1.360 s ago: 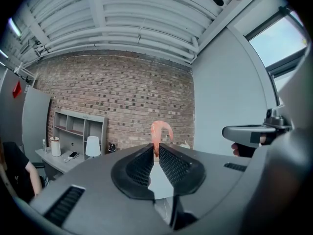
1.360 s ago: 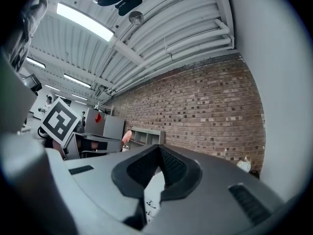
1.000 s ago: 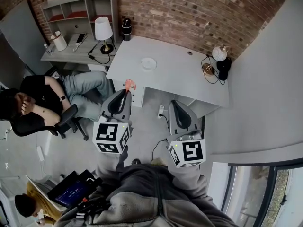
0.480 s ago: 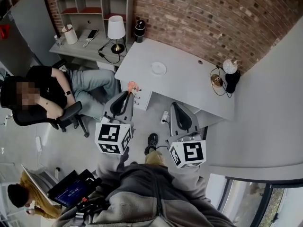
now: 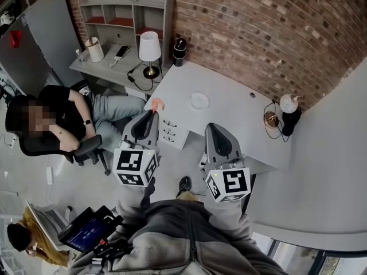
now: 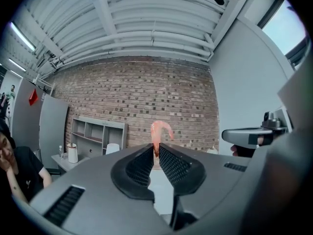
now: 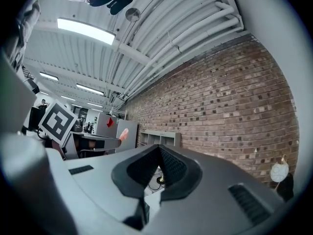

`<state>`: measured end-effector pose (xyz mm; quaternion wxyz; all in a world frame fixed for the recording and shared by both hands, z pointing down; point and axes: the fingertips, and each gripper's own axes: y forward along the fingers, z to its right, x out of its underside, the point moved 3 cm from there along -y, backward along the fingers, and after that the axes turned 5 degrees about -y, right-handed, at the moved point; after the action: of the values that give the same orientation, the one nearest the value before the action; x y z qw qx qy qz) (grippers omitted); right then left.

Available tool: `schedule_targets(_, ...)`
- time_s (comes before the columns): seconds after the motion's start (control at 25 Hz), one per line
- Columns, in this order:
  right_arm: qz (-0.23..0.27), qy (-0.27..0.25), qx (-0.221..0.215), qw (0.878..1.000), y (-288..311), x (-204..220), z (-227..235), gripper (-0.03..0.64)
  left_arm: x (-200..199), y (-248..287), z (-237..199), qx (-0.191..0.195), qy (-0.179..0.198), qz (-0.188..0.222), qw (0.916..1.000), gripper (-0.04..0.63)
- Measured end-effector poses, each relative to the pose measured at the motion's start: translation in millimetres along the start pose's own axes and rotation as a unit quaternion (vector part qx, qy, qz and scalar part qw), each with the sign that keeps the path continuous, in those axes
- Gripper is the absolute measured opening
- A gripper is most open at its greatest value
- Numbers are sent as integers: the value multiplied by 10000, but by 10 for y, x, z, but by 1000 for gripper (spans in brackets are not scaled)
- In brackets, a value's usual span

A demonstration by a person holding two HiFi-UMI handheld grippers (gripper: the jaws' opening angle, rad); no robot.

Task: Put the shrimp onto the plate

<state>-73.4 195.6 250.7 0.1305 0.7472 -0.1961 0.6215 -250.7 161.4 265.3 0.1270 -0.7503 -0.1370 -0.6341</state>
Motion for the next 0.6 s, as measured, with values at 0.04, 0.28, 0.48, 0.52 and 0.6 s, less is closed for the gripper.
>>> schedule_targets(0.04, -2, 15, 4, 10000, 53, 0, 92, 2, -16, 97, 18, -4, 0, -5, 10000, 37)
schedule_targets(0.28, -13, 70, 6, 10000, 359, 46, 565, 2, -101, 667, 108, 17, 31, -21, 10000, 38)
schedule_targets(0.48, -129, 209, -47, 9997, 547, 192, 920, 2, -94, 1120, 230, 74, 94, -126, 9998, 38)
schedule_targets(0.52, -138, 222, -61, 9996, 583, 211, 988, 2, -102, 1210, 251, 84, 110, -136, 9998, 38)
schedule_targets(0.6, -158, 226, -87, 9996, 645, 250, 1121, 2, -111, 1379, 286, 89, 127, -155, 9998, 38)
